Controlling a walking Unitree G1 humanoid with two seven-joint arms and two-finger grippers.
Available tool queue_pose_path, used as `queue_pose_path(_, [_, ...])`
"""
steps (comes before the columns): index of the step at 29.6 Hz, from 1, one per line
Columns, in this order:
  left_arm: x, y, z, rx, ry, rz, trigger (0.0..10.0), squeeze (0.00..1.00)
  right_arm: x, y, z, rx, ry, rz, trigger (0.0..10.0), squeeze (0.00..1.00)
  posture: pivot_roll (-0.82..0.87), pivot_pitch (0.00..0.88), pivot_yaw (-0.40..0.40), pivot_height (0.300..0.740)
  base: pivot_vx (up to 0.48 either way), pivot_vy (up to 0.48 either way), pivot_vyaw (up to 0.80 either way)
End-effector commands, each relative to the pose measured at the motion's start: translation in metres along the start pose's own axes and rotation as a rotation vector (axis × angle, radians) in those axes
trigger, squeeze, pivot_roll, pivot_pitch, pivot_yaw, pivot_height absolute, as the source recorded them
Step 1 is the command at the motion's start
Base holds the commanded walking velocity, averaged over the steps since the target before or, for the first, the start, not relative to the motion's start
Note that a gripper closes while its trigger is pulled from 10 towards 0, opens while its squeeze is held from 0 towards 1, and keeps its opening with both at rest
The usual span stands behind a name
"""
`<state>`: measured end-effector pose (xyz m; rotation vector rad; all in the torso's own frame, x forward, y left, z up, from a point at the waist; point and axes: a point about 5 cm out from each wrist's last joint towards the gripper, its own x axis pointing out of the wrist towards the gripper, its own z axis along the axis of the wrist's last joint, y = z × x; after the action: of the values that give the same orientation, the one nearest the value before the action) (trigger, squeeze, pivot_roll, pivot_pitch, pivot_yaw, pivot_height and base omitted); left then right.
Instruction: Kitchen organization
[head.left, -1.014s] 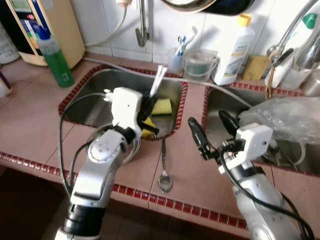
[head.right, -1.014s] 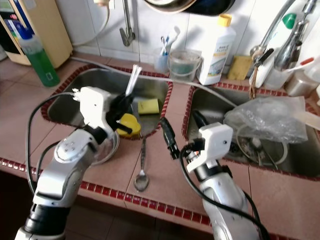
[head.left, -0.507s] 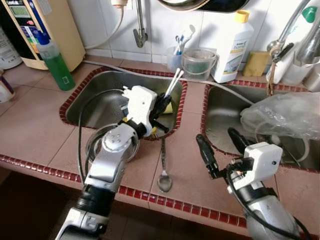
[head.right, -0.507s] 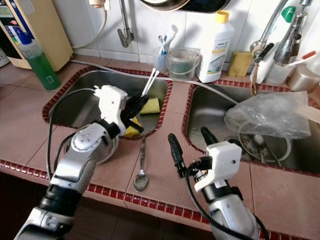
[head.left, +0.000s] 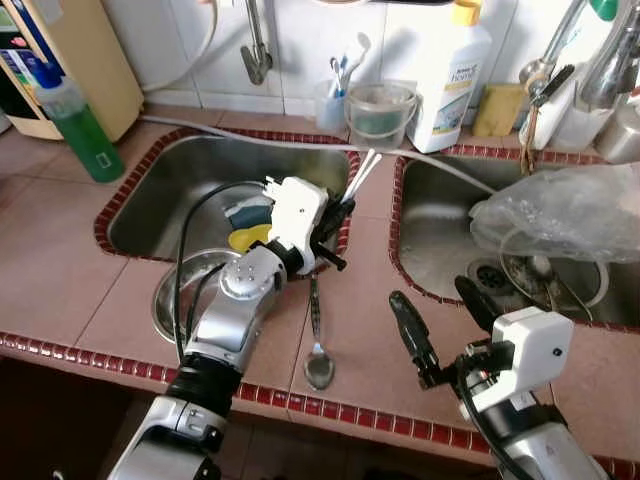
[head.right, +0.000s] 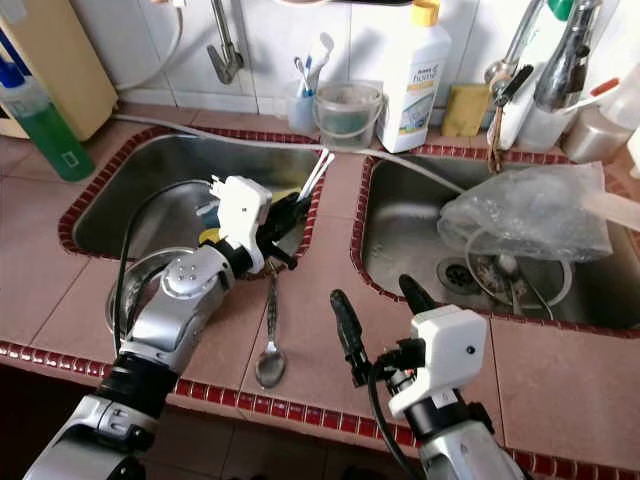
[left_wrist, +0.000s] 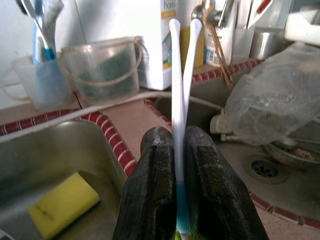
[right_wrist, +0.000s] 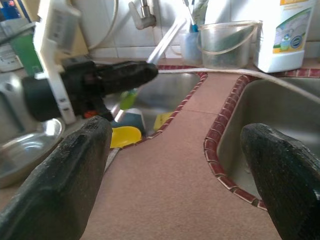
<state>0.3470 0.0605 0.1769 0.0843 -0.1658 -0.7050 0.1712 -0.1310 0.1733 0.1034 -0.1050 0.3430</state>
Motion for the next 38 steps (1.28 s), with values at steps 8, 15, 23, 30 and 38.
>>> queue_pose_path(8, [0.007, 0.011, -0.002, 0.067, 0.016, -0.014, 10.0, 0.0, -0.014, 0.011, 0.009, 0.027, 0.029, 0.025, 10.0, 0.0, -0.33, 0.275, 0.065, 0.74, 0.0, 0.0, 0.0])
queue_pose_path(15, [0.006, 0.021, -0.003, 0.091, 0.016, 0.003, 10.0, 0.0, -0.019, 0.014, 0.013, 0.044, 0.044, 0.024, 10.0, 0.0, -0.34, 0.293, 0.063, 0.74, 0.0, 0.0, 0.0])
queue_pose_path(23, [0.0, 0.049, 0.001, 0.15, 0.025, 0.094, 10.0, 0.0, -0.025, 0.016, 0.015, 0.047, 0.067, 0.018, 10.0, 0.0, -0.34, 0.307, 0.063, 0.74, 0.0, 0.0, 0.0])
queue_pose_path(30, [-0.002, 0.055, 0.003, 0.172, 0.025, 0.115, 10.0, 0.0, -0.027, 0.017, 0.016, 0.049, 0.073, 0.016, 10.0, 0.0, -0.34, 0.309, 0.063, 0.74, 0.0, 0.0, 0.0])
queue_pose_path(38, [-0.002, 0.058, 0.006, 0.183, 0.008, 0.115, 10.0, 0.0, -0.026, 0.016, 0.015, 0.051, 0.079, 0.021, 10.0, 0.0, -0.33, 0.304, 0.06, 0.74, 0.0, 0.0, 0.0])
